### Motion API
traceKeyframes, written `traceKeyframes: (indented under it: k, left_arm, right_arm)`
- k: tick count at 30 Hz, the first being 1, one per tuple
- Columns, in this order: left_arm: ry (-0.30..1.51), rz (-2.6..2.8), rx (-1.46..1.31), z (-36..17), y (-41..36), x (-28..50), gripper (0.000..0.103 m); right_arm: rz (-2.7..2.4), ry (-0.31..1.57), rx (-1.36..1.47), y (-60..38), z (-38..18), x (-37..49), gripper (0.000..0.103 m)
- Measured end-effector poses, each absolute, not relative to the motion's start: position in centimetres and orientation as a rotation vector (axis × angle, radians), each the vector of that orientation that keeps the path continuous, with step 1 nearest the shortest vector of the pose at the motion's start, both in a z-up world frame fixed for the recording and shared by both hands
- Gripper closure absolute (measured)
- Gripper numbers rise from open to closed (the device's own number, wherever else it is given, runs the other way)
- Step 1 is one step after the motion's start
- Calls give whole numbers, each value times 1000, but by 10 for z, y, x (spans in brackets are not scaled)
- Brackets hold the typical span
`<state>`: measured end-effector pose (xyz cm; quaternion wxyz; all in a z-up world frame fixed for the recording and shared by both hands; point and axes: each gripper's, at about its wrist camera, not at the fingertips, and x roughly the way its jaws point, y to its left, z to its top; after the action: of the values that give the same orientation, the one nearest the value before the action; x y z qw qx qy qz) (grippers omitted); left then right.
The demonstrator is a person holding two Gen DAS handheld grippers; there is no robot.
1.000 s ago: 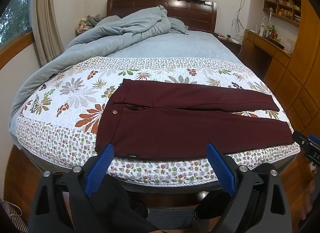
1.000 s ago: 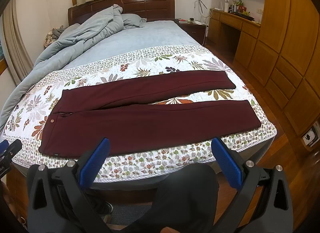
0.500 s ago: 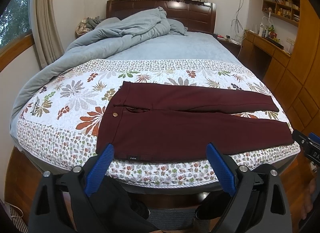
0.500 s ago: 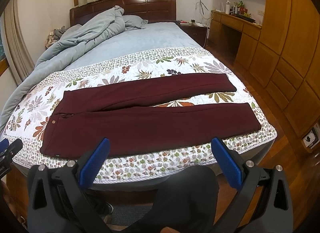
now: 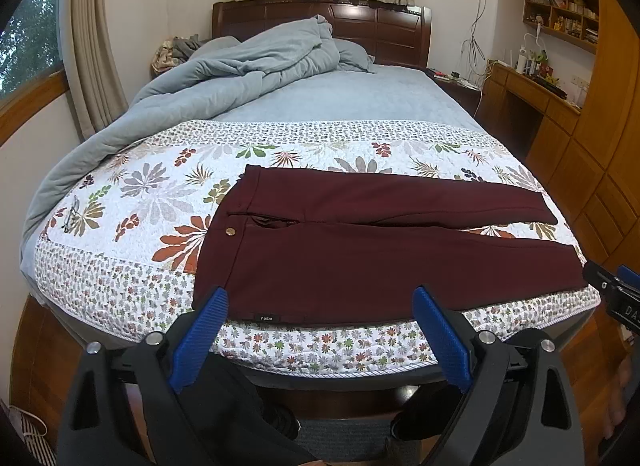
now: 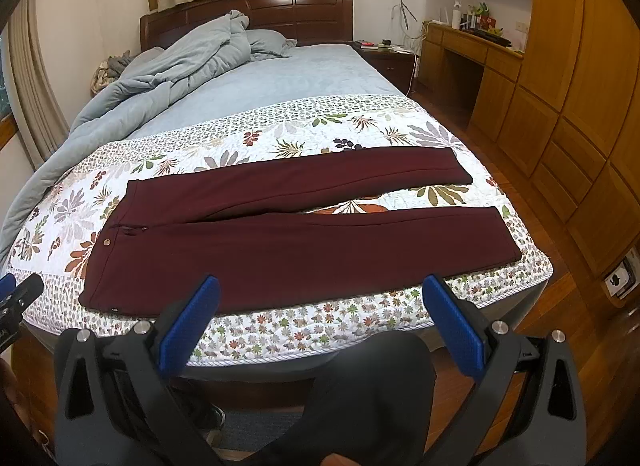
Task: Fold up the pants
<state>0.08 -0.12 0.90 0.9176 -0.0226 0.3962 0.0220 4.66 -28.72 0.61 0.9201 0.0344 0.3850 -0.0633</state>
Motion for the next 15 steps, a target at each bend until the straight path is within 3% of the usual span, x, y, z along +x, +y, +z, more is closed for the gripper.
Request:
traceKeyframes:
  k: [15]
  left_arm:
    - [814,46,-46,9,-1,0,9]
  right_arm:
    - [-127,795,69,-287,5,48,2]
